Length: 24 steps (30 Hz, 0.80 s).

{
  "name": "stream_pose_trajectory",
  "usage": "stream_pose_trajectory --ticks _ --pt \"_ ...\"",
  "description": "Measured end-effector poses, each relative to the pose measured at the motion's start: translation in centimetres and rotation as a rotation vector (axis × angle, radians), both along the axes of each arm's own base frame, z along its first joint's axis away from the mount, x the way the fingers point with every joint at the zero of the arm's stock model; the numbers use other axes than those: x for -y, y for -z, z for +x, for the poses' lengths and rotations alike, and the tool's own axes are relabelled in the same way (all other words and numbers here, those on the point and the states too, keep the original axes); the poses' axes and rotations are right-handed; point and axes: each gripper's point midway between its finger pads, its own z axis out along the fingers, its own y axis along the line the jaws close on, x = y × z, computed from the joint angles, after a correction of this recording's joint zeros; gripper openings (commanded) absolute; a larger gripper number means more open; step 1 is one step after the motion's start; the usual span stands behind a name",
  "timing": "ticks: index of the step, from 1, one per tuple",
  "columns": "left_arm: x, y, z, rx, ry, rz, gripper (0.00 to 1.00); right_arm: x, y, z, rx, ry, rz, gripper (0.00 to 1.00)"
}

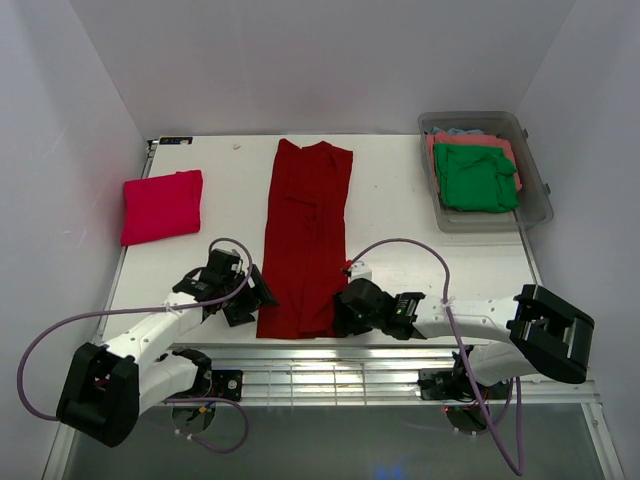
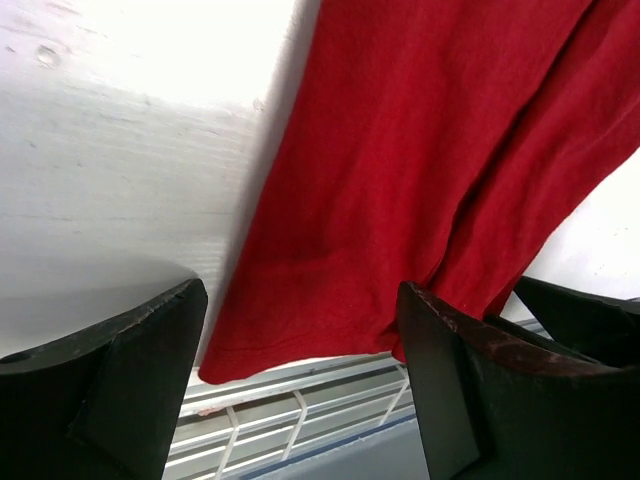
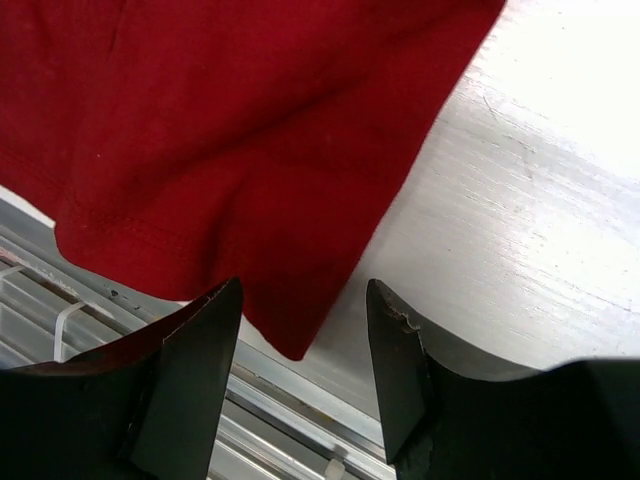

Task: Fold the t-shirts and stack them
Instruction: Fold the tshirt

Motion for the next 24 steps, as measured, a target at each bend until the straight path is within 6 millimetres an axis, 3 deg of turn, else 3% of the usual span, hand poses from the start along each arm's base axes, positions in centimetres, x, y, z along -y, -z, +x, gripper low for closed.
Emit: stream_pose_trajectory --ticks 5,13,19,24 --pt "1.3 0.1 -1.1 -0.023 0.027 -0.003 0.86 -1.2 0.0 -0.3 -0.006 -0.026 0.009 0.57" --pt "2.8 0.6 -4.6 -0.084 0.064 0.046 0.80 -1.9 0.0 -0.9 -0.005 -0.047 0.002 0.57" --pt "2.2 0.7 -6.3 -0.126 0.045 0.086 0.80 -1.2 0.0 -1.1 -0.014 -0.030 -0.018 0.57" --pt "0.2 1.9 -7.4 -0.163 0.003 0.175 0.81 -1.0 0.0 -1.0 -0.011 -0.022 -0.025 0.56"
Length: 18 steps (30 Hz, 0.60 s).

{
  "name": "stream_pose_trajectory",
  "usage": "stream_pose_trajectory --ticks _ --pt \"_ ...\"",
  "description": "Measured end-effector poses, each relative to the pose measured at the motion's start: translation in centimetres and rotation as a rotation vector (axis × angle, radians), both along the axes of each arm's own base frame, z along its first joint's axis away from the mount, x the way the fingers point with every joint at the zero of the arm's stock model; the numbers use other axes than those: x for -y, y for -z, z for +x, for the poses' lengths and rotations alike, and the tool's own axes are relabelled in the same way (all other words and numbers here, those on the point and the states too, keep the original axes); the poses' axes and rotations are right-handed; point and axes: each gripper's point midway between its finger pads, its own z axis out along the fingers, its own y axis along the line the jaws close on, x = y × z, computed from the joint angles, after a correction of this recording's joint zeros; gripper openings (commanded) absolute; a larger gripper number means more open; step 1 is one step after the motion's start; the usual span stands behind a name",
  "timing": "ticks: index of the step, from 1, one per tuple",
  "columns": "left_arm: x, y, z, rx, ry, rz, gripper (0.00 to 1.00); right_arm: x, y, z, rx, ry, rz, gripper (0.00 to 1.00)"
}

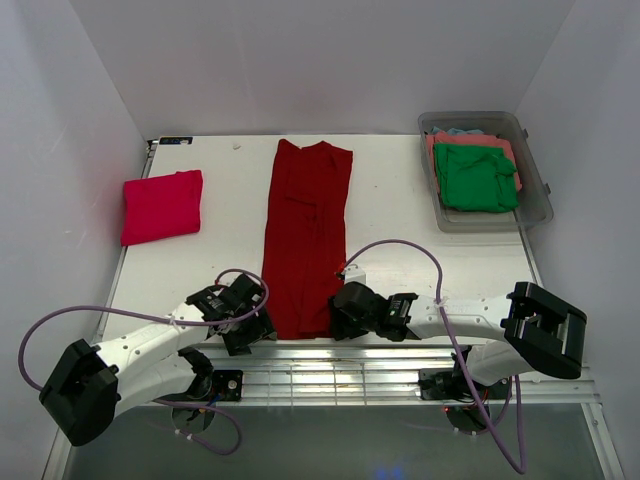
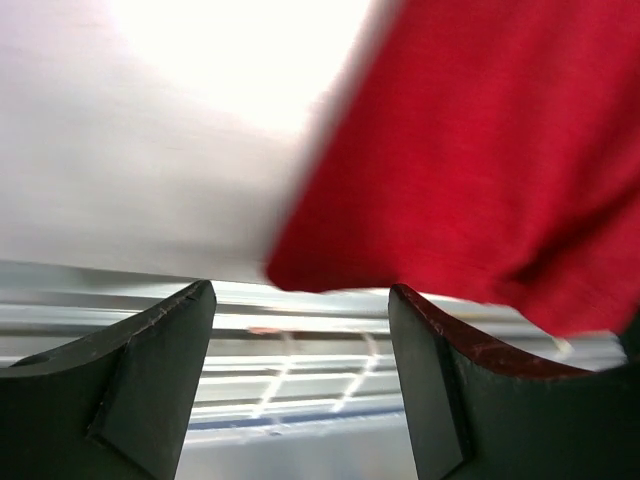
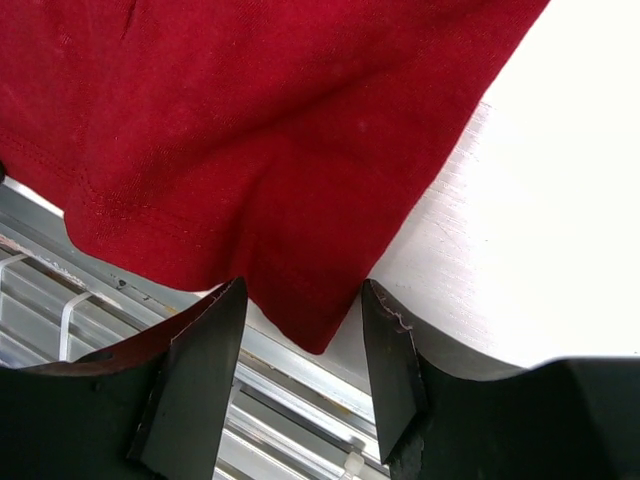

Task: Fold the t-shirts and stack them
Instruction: Fold the tshirt

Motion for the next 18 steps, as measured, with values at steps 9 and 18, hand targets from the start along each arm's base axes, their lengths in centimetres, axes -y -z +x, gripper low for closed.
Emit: stream_pose_trajectory --ticks 9,18 --pt "-1.7 0.7 0.3 0.021 -0.037 0.087 0.81 0.0 0.0 0.0 0.000 0.000 -0.001 0.55" --pt "-1.7 0.2 0.7 0.049 -0.030 0.083 0.80 0.0 0.0 0.0 0.000 -0.001 -0.001 0.54"
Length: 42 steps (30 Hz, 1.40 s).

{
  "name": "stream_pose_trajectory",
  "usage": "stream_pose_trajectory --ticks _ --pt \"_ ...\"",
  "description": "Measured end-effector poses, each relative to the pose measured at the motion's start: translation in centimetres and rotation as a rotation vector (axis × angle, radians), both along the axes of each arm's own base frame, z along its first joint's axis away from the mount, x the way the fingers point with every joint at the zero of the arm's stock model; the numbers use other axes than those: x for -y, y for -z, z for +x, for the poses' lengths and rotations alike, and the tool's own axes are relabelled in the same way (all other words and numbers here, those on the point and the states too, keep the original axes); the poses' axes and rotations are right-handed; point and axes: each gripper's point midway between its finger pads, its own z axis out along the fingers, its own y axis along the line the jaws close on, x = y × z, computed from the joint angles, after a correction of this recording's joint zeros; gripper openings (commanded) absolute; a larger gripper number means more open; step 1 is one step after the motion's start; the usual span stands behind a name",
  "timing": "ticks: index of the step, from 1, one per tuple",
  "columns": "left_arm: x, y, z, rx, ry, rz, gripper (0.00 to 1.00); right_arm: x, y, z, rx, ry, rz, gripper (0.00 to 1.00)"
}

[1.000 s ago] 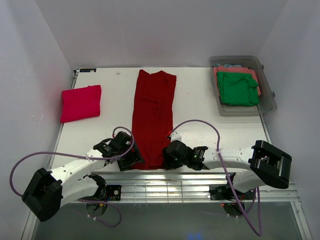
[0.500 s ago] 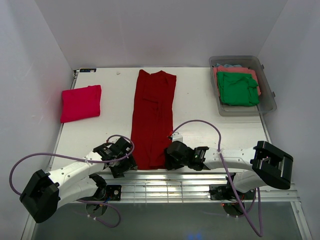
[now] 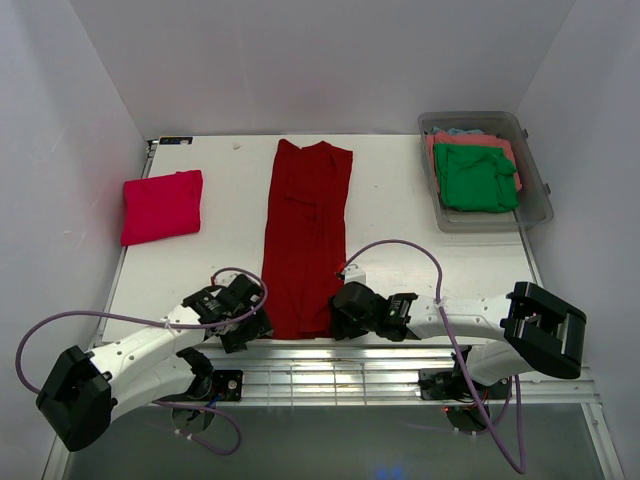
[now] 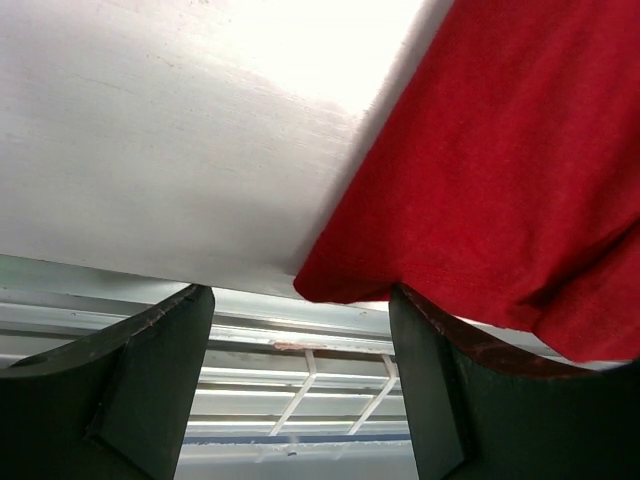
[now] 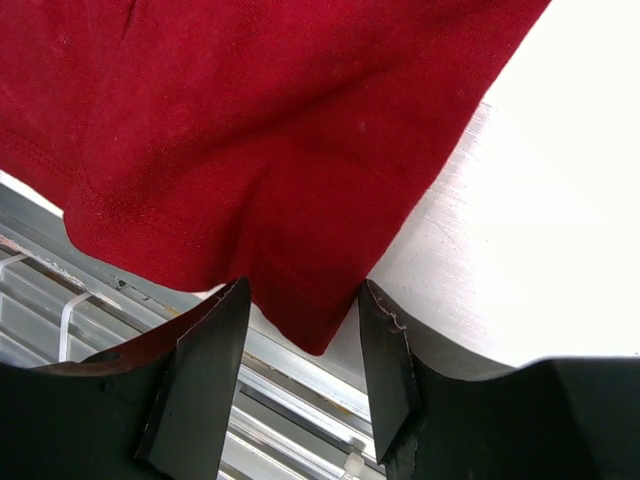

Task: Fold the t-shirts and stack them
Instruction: Fold the tshirt

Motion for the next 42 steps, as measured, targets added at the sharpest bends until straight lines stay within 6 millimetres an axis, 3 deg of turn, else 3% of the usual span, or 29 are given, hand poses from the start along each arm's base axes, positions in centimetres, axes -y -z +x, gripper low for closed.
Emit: stream_pose_trajectory --ticks 3,8,10,14,19,27,34,38,39,42 --pt "0.3 -1.1 0.6 0.049 0.000 -0.029 0.79 0.0 0.1 0.0 -0.001 0.000 -0.001 0.53" --pt "1.8 -4.9 3.8 0.215 -0.014 -0.106 0.79 -0.4 0.1 0.1 -0.003 -0.004 0.002 0.53" --pt "2.1 -5.4 4.4 0.243 -0.017 -0.118 0.80 -0.6 0.1 0.1 -0.005 -0.006 0.001 0.53" --pt "2.0 -4.2 4.3 0.214 -0.017 -0.091 0.79 -0.7 0.0 0.1 -0.006 -0.008 0.001 0.53" --pt "0.8 -1.6 2.8 0.125 -0.014 -0.018 0.79 -0.8 0.0 0.1 -0.006 -0.008 0.002 0.52" --pt "0.8 -1.1 2.6 0.122 -0.016 -0.023 0.78 -0.7 0.1 0.0 -0.010 -0.009 -0.002 0.47" --pt "2.0 -1.2 3.3 0.139 -0.015 -0.074 0.73 -0.8 0.2 0.0 -0.013 -0.012 0.001 0.45" --pt "2.2 -1.0 3.3 0.140 -0.020 -0.087 0.52 -0.7 0.2 0.0 -0.014 -0.012 -0.002 0.40" --pt "2.1 -0.9 3.2 0.135 -0.022 -0.086 0.38 -0.7 0.2 0.0 -0.015 -0.011 -0.003 0.37" --pt "1.9 -0.4 2.9 0.118 -0.029 -0.078 0.09 -0.5 0.4 -0.2 -0.020 -0.014 -0.015 0.13"
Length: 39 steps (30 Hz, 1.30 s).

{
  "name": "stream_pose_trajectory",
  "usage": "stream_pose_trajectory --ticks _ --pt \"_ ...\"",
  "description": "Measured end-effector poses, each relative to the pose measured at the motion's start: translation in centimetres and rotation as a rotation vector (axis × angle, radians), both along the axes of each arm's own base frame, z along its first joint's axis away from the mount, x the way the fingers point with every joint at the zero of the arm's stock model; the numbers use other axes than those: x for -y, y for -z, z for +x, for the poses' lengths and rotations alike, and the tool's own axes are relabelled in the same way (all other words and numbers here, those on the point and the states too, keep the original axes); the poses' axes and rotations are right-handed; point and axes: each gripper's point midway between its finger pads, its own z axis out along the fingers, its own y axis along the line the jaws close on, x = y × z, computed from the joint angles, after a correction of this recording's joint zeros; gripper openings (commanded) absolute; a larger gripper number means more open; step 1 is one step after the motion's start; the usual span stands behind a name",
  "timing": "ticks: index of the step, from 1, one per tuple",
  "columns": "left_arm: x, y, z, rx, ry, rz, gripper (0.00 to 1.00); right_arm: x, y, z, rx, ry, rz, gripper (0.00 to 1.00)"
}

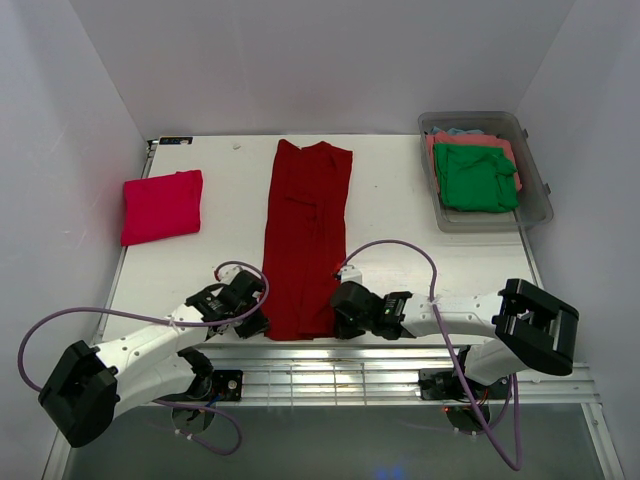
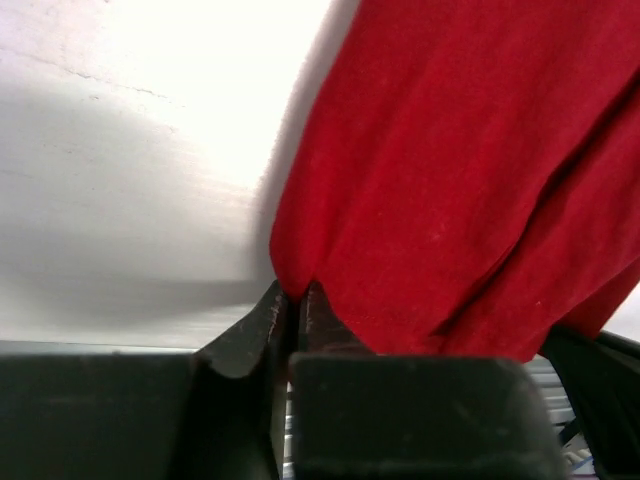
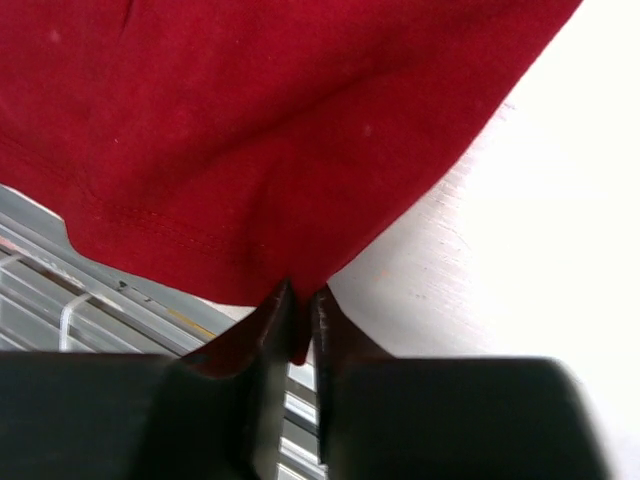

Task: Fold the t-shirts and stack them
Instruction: Fold the tshirt

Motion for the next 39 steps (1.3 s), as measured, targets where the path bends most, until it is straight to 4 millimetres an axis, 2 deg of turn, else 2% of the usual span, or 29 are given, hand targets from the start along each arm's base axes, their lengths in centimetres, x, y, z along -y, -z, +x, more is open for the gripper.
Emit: stream_pose_trajectory --ticks 1,8,15,17,19,23,26,30,34,39 --pt "0.0 0.0 -0.1 -0.004 -0.001 -0.003 0.00 0.0 0.1 0.0 -0.003 0.001 -0.002 0.08" --pt "0.4 -0.1 -0.5 -0.017 0.018 -0.020 0.00 0.0 0.1 -0.7 -0.008 -0.013 -0.007 0.08" --pt "0.3 -0.4 -3.0 -0.060 0.087 -0.023 0.00 0.9 0.1 -4.4 -0.040 -0.079 -0.063 0.08" --pt "0.7 -1.2 -2.8 -0.049 0.099 -0.028 0.00 1.6 0.1 -4.9 -0.041 -0.082 -0.096 0.08" --pt "1.5 -2.9 -1.6 -0.007 0.110 -0.042 0.00 1.9 -0.5 -4.6 -0.022 -0.070 -0.118 0.08" --pt "4.0 -7.1 2.4 0.129 0.128 -0.064 0.00 1.3 -2.7 -2.0 0.041 -0.025 -0.115 0.08" --pt "5.3 -8.5 4.9 0.202 0.135 -0.051 0.00 1.4 -4.1 1.2 0.095 0.034 -0.110 0.08" --pt "5.6 -8.1 6.9 0.247 0.138 0.000 0.00 2.8 -5.3 5.4 0.158 0.097 -0.136 0.08" --pt "5.5 -7.1 8.9 0.277 0.134 0.045 0.00 4.4 -5.4 9.2 0.199 0.134 -0.181 0.08" --pt "5.0 -6.5 12.3 0.307 0.108 0.094 0.00 4.5 -5.5 13.8 0.235 0.144 -0.225 0.08"
